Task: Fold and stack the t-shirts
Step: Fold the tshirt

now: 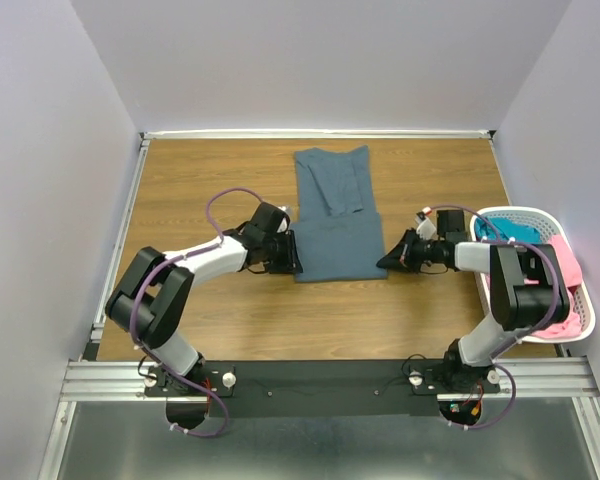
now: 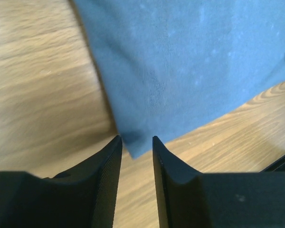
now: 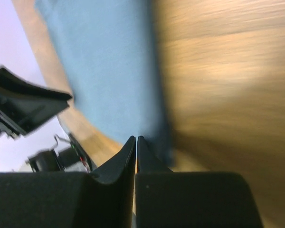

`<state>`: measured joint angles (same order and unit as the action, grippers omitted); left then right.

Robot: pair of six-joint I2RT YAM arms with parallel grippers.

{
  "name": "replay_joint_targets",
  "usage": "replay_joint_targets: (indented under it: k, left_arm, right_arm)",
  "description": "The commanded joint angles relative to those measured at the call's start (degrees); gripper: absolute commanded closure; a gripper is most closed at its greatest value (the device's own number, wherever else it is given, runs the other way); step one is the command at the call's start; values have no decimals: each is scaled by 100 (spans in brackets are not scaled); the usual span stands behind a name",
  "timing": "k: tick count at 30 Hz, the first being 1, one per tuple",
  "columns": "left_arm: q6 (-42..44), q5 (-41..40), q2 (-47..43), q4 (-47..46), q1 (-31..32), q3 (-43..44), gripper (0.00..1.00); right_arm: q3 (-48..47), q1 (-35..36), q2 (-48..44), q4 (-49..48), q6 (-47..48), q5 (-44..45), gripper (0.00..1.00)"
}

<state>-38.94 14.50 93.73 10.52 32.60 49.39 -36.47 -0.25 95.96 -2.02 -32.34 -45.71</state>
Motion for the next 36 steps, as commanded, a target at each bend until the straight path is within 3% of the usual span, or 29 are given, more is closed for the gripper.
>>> replay_joint_targets:
  k: [1,9,17,25,31,34,36]
  left_arm:
    - [115,-316,-514,459,44,88,58]
    - [97,-246,-532,617,431,528,58]
    - [150,-105,268,372,484,291,64]
    - [9,-534,-64,502,431,106,65]
    - [-263,-1404,-802,1215,545,458,49]
    - [-508,-1678,-1058,1434,764,432,34]
    - [-650,-1810,-1111,1505,897,423,24]
  right_arm:
    - [-88,507,-534,413,237,36,89]
    - [-651,1255,-395,422,114,-367,88]
    - [-414,1186,554,439,289,237,91]
    - [-396,860,170,1018,544,704,89]
    - [-932,878,-1094,2258,913,1836,68]
    - [-1116,991,-1561,2697,940,2548,40]
    - [-1196,1184,-1677,2899,914,2943,35]
